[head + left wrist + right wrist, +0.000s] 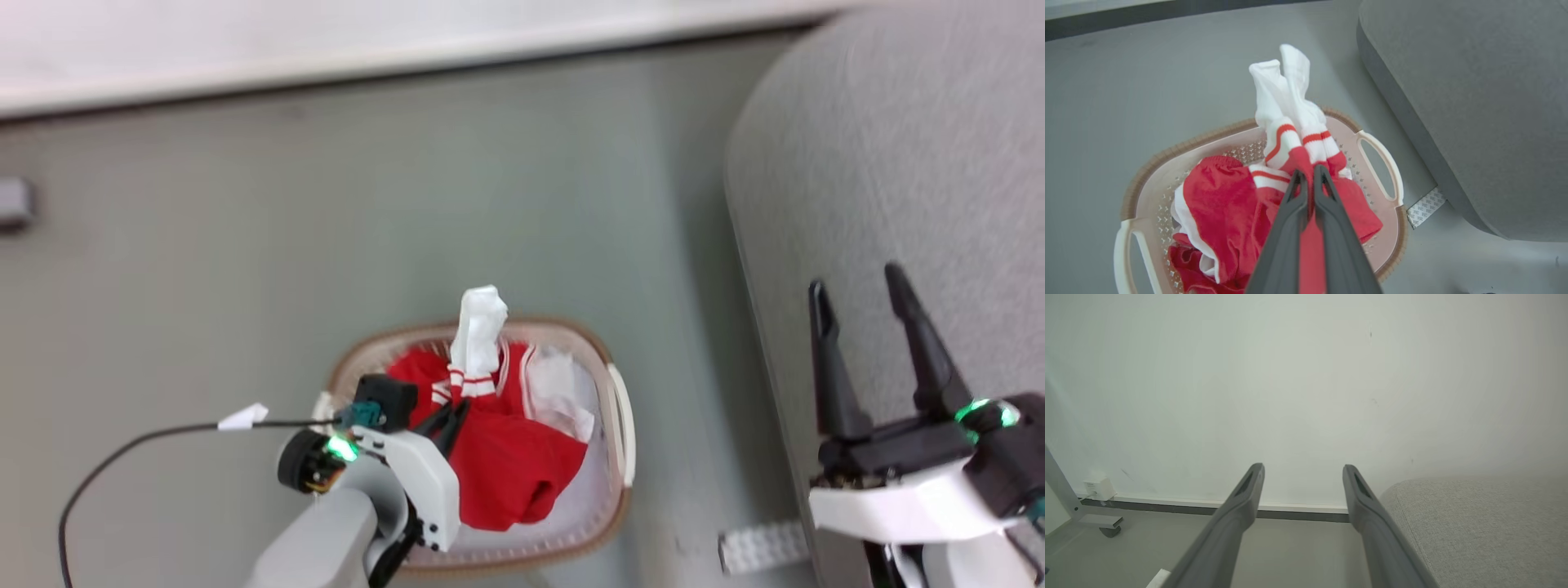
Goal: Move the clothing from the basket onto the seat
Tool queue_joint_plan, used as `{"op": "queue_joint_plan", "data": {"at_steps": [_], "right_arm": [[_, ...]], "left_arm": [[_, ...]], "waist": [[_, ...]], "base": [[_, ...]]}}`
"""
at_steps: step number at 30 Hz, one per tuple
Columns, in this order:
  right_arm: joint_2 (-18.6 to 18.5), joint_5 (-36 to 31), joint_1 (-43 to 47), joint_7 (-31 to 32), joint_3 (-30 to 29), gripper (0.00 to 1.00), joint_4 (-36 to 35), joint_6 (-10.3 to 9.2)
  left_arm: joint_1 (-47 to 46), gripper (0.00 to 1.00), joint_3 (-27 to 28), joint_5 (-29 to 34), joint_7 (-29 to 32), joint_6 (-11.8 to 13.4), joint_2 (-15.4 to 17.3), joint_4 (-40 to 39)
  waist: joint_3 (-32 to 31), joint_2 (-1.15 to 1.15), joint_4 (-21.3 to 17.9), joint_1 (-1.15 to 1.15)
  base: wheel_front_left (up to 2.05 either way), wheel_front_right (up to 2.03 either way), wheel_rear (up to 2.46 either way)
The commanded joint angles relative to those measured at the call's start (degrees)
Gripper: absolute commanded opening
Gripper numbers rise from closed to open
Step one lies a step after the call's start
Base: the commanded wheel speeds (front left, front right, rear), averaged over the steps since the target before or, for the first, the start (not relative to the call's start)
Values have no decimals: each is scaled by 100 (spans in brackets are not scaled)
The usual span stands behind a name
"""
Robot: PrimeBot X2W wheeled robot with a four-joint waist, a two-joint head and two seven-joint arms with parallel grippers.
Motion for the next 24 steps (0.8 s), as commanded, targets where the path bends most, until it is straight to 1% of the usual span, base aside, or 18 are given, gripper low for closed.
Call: {"op": "queue_joint_plan", "data": {"at_steps": [1,7,12,17,22,24], "right_arm": [[-17,-52,188,4,-12,100,65,-12],[-18,-44,586,4,-34,100,224,-12],[-16,-27,791,4,-8,100,314,-12],[-18,25,966,4,139,100,446,-12],[-17,23,1092,4,372,100,596,-12],[-18,-18,1106,4,493,100,634,-12]], "left_arm": [[180,0,25,-95,-53,-12,0,-95],[513,0,82,-361,67,5,65,-665],[725,0,182,-511,266,166,251,-1509],[921,0,328,-615,549,441,541,-2654],[1099,0,522,-714,844,801,817,-3857],[1131,0,577,-628,956,955,952,-4283]], "waist": [[-798,0,298,1],[-1428,0,413,1],[-1794,0,457,1],[-2084,0,459,1],[-2316,0,426,1],[-2387,0,402,1]], "base": [[0,0,0],[0,0,0],[0,0,0],[0,0,0],[0,0,0],[0,0,0]]}}
